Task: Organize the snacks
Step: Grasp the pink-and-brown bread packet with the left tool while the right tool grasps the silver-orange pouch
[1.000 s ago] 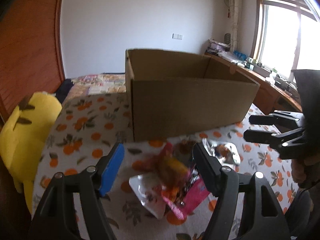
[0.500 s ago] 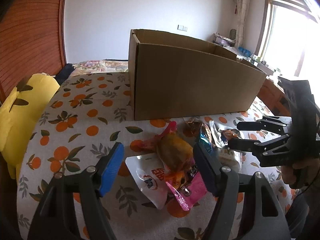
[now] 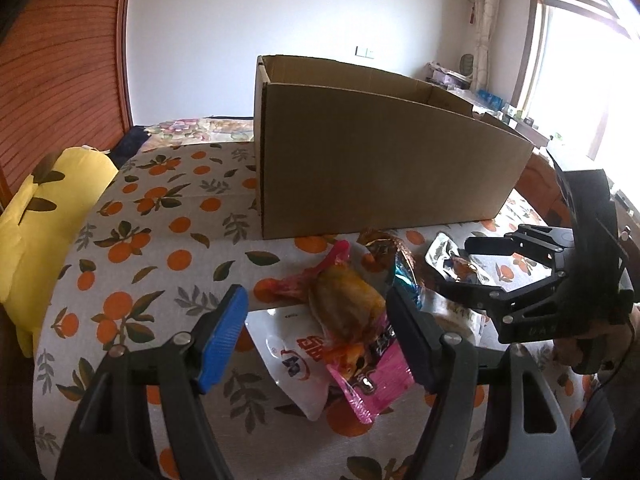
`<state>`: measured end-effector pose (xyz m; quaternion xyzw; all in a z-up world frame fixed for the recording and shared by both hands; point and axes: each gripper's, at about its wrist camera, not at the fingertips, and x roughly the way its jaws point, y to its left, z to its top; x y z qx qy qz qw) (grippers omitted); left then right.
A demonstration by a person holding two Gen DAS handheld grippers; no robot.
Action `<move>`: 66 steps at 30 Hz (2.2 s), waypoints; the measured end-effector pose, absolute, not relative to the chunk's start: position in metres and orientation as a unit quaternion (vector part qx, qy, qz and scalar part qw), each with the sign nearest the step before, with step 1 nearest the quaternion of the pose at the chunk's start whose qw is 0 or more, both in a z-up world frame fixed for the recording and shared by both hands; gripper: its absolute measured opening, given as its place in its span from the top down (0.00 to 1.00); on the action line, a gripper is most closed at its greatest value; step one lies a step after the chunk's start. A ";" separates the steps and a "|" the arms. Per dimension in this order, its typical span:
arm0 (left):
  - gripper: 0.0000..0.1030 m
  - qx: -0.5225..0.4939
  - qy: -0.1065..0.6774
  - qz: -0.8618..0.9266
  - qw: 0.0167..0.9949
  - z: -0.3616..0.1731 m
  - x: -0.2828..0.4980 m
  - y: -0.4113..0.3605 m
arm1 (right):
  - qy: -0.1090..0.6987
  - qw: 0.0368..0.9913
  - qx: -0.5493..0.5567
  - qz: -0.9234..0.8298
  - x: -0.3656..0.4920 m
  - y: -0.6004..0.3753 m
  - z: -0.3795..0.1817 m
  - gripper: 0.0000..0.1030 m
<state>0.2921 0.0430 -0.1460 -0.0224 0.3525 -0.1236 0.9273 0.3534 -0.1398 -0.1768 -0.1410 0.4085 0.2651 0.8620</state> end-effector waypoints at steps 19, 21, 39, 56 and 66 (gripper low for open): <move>0.40 0.036 0.384 -0.086 0.919 -0.139 0.305 0.003 | 0.394 0.877 -0.129 0.244 0.350 -0.146 -0.176 0.48; 0.44 0.039 0.396 -0.075 0.914 -0.142 0.308 0.001 | 0.394 0.876 -0.127 0.246 0.350 -0.148 -0.176 0.48; 0.36 0.028 0.463 -0.042 0.885 -0.168 0.333 -0.024 | 0.396 0.868 -0.099 0.282 0.349 -0.159 -0.173 0.47; 0.55 0.038 0.457 -0.044 0.887 -0.163 0.318 -0.018 | 0.395 0.868 -0.107 0.282 0.348 -0.158 -0.172 0.47; 0.59 0.038 0.451 -0.054 0.890 -0.166 0.313 -0.015 | 0.395 0.868 -0.111 0.280 0.347 -0.156 -0.173 0.47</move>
